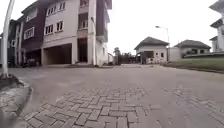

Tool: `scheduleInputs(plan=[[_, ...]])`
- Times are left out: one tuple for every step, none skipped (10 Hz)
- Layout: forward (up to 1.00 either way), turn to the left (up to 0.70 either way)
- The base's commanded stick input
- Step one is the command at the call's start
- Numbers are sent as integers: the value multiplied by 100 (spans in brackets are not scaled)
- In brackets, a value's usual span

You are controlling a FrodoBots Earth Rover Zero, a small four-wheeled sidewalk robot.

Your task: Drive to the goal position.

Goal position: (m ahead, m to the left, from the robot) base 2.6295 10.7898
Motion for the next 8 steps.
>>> scheduleInputs(plan=[[70, 0], [70, 0], [70, 0], [70, 0], [70, 0], [70, 0], [70, 26], [70, 31]])
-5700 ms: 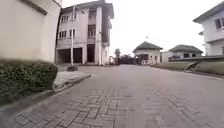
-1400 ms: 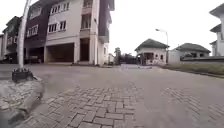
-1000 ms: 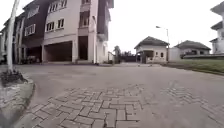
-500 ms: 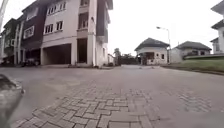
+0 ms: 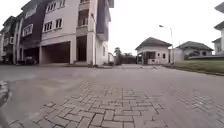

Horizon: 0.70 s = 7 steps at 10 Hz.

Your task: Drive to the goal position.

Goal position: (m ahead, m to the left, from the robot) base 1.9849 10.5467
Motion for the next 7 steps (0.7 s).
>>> scheduleInputs(plan=[[70, 35], [70, 35], [70, 35], [70, 35], [70, 35], [70, 35], [70, 5]])
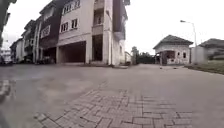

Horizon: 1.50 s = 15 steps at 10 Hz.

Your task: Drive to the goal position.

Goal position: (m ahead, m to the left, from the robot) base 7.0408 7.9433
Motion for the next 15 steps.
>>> scheduleInputs(plan=[[70, 1], [70, 0], [70, 0], [70, 0], [70, 0], [70, 0], [70, 0], [70, 0], [70, 0], [70, 0], [70, 0], [70, 0], [70, 0], [70, 0], [70, 0]])
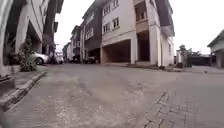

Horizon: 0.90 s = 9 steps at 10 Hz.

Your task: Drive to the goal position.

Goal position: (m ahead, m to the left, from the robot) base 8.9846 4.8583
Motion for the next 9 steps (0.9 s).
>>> scheduleInputs(plan=[[70, 0], [70, 0], [70, 0], [70, 0], [70, 0], [70, 0], [70, 0], [70, 0], [70, 0]])
